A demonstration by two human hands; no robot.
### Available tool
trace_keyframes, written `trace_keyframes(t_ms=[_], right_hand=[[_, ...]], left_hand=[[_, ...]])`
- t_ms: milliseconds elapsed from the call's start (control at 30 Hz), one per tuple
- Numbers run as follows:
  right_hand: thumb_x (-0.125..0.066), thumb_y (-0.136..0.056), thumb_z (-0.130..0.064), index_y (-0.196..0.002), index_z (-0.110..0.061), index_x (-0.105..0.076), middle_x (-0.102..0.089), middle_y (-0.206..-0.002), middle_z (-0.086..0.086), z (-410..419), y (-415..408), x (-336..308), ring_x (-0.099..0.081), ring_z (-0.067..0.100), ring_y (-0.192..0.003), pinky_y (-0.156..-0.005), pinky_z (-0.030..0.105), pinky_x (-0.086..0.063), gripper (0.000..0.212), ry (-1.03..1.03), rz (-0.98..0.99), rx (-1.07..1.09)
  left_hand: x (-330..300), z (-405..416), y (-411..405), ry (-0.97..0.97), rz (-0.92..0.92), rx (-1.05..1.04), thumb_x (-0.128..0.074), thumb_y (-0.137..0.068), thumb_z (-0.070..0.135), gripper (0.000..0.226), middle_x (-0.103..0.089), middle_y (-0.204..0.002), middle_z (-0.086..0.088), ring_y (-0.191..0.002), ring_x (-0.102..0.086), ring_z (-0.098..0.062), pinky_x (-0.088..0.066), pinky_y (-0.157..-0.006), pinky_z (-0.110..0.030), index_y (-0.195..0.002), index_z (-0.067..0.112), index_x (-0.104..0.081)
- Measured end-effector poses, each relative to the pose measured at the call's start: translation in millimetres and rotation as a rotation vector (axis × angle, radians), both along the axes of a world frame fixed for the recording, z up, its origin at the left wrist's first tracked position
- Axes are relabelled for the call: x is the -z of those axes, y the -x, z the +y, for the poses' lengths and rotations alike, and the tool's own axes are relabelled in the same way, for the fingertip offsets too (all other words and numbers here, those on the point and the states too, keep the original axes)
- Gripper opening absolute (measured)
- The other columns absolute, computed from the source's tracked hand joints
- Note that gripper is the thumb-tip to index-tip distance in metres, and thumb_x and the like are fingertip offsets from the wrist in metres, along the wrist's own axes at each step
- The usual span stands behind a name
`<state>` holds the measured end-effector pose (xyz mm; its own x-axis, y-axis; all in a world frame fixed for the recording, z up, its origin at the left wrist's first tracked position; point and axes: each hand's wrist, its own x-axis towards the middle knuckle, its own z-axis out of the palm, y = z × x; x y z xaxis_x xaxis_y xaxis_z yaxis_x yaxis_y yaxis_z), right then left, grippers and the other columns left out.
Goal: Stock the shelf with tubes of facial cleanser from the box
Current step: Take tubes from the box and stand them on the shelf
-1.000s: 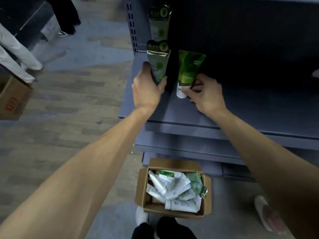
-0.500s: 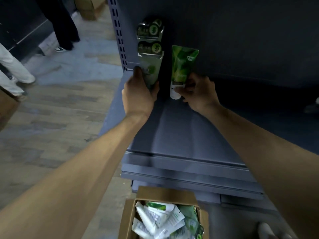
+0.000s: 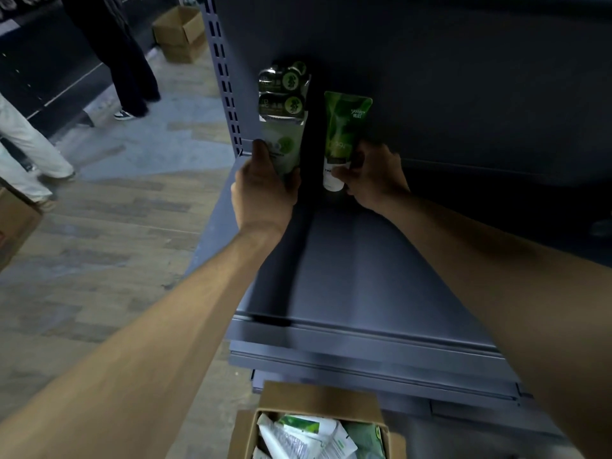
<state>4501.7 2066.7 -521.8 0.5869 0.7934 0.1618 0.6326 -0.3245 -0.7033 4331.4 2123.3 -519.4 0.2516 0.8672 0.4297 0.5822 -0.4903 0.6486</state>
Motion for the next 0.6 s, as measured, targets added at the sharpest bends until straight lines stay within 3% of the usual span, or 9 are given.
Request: trace_keyframes(t_ms=[233,600], right_hand=[[-0.073,-0.077,-0.037,-0.102,-0.02,-0.065,-0.071,-0.097,0.005,8.8,-4.4,-0.4,-0.069,0.031,-0.086,-0.076,0.045,-0.059,0.032,0.022,-0.02,0.013],[-0.076,-0.078,-0.032,-0.106,-0.018,-0.067,-0.071,-0.102,0.007,25.3,-12.4,-7.5,-0.069,0.031,-0.093,-0.079,0.044,-0.059,0.032,0.049,-0.037,0.039]], left_hand=[[0.4,4.6,-0.6,0.017,-0.021,0.008,-0.068,-0.083,0.034,0.043,-0.067,-0.088,-0.012,-0.08,-0.062,-0.039,-0.049,-0.065,-0.042,-0.108,0.005,-0.047],[0.7,9.3,-4.2,0.033,-0.05,-0.014,-0.067,-0.084,0.036,0.041,-0.067,-0.086,-0.009,-0.077,-0.061,-0.038,-0.051,-0.064,-0.045,-0.108,0.008,-0.048]])
